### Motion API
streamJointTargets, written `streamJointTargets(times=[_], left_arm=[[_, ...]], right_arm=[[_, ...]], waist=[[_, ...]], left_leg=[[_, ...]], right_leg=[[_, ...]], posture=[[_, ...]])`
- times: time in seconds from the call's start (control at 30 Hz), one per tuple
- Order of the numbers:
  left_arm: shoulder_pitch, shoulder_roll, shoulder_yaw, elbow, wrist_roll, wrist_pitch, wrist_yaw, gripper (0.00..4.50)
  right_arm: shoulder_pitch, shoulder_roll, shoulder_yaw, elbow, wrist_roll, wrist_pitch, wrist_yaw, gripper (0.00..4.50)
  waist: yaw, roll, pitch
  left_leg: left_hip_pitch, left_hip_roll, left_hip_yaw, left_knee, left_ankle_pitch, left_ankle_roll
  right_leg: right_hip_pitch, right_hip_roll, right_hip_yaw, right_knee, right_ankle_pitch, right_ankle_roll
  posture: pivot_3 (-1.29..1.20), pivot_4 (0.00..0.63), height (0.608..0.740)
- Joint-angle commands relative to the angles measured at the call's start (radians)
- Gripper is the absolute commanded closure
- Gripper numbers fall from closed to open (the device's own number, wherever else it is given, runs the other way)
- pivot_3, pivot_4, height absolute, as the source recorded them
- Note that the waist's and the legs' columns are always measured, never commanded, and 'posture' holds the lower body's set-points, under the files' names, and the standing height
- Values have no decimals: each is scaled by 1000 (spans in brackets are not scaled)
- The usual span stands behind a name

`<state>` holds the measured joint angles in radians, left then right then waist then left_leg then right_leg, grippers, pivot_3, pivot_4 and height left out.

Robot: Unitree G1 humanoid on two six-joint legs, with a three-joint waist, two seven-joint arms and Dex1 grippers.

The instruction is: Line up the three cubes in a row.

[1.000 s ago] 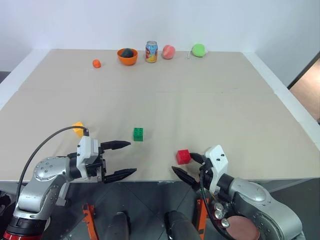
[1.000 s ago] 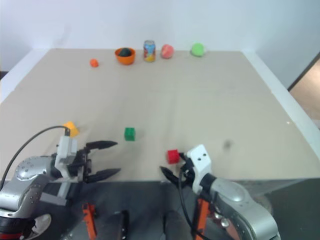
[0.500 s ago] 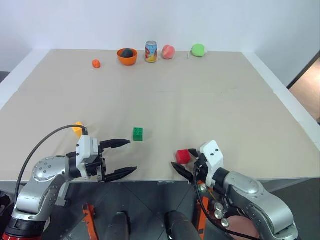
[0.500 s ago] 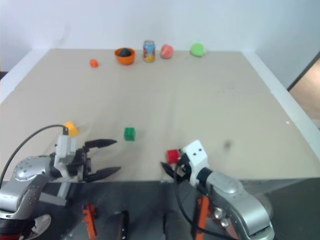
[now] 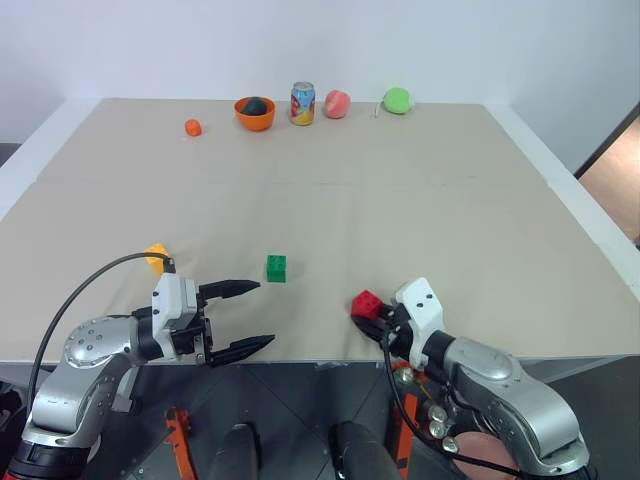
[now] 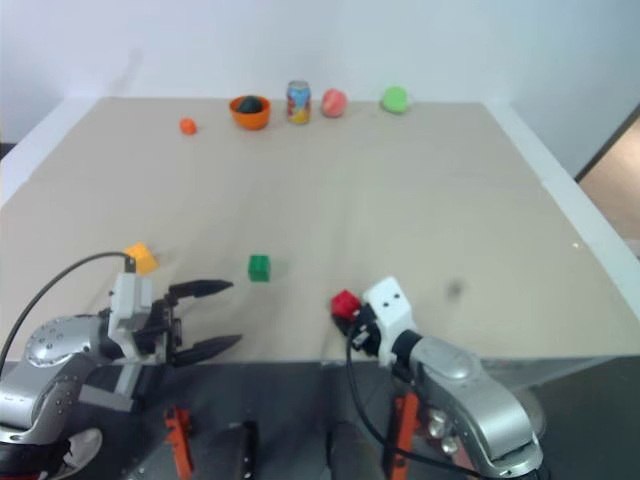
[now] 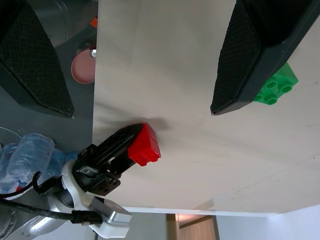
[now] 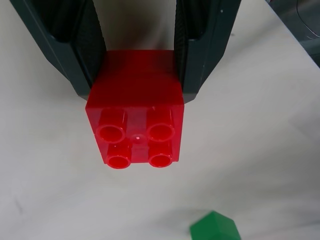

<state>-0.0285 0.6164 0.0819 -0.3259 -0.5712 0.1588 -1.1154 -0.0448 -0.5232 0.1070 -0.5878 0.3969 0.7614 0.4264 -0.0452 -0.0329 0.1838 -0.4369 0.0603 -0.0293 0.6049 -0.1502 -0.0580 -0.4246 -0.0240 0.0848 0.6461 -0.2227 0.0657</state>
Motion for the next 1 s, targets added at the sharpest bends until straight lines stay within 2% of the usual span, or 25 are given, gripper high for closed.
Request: streamJointTargets(times=[0.03, 0.23, 0.43, 0.67, 0.8, 1.0], left_arm=[[-3, 18, 37, -35, -13, -17, 3, 0], [-15, 24, 52, -22, -20, -17, -2, 0], [-14, 32, 75, -17, -57, -5, -24, 0], [2, 68, 108, -9, -115, 13, -89, 0], [24, 80, 126, -22, -141, 26, -100, 0], [57, 91, 154, -35, -159, 32, -105, 0]], right_arm=[[-22, -38, -20, -4, 2, -49, 69, 3248], [-93, -163, -93, 161, 33, -218, 325, 3248], [-323, -226, -92, 543, -33, -465, 556, 3248], [-565, -187, -8, 875, -99, -640, 792, 3248], [-619, -159, 65, 943, -132, -681, 921, 3248], [-670, -111, 123, 1046, -187, -736, 998, 3248]], waist=[[0, 0, 0], [0, 0, 0], [-3, 0, 0], [-3, 0, 0], [-3, 1, 0], [-3, 1, 1]], left_leg=[[0, 0, 0, 0, 0, 0], [0, 0, 0, 0, 0, 0], [2, 0, 0, 2, 1, 1], [2, 1, 0, 0, 1, 1], [2, 1, 0, 0, 1, 1], [2, 1, 0, 0, 1, 1]], right_leg=[[0, 0, 0, 0, 0, 0], [0, 0, 0, 0, 0, 0], [1, 1, 0, 0, 2, 0], [1, 2, 0, 1, 2, 0], [1, 2, 0, 2, 0, 1], [1, 2, 0, 3, 1, 1]], posture=[[0, 150, 740], [0, 150, 740], [0, 150, 740], [0, 150, 740], [0, 150, 740], [0, 150, 740]])
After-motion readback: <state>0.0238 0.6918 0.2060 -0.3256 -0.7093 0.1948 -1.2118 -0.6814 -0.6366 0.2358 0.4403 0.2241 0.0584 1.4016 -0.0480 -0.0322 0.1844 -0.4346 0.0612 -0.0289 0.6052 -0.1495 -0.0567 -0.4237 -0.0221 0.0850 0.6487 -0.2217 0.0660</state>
